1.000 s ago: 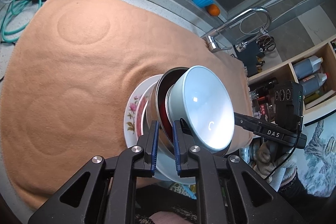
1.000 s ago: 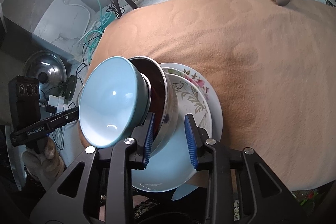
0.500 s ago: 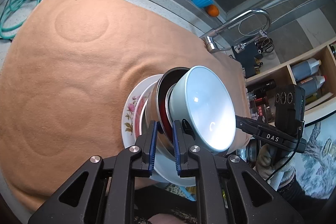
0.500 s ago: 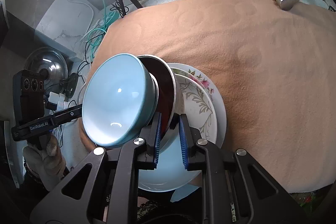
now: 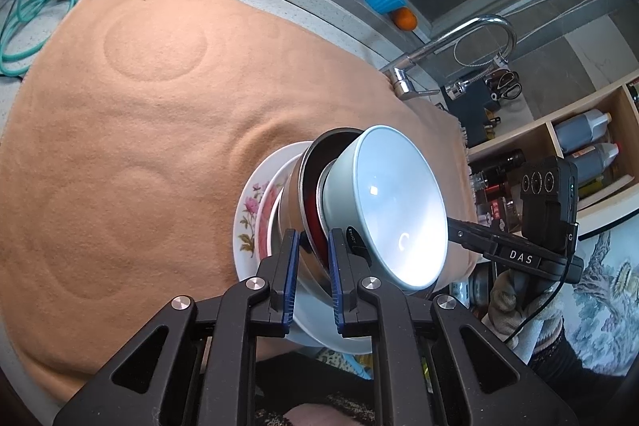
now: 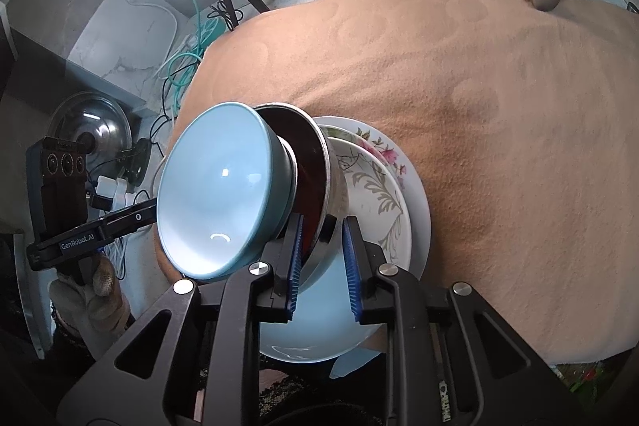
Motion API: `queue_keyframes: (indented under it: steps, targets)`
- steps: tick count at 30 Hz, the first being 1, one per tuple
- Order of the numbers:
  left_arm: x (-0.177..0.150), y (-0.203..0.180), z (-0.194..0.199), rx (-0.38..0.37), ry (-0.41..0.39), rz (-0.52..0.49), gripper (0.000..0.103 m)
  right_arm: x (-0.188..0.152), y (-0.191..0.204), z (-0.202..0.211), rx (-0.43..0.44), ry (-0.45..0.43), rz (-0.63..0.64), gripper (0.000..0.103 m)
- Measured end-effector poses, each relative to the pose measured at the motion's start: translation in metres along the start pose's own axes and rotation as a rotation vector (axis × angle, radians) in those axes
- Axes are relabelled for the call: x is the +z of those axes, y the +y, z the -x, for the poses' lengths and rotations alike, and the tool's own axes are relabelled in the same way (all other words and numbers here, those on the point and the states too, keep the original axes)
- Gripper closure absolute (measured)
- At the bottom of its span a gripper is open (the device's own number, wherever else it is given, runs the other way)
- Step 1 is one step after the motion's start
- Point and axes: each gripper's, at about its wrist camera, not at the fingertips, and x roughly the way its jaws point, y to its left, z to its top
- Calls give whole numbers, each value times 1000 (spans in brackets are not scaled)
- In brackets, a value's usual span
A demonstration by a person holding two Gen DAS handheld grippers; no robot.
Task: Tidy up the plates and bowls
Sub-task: 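Lower the nested bowls onto the center of the plate stack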
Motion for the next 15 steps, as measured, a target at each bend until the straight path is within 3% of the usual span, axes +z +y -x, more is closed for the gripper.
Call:
queue_keyframes:
  steps: [9, 15]
  targets:
    - [-4, -1, 0, 4, -1, 4, 91, 2, -1, -1, 3, 6, 3, 82]
    - [-5, -1, 4, 11, -10, 2, 91, -1, -2, -1, 6, 2, -10, 76]
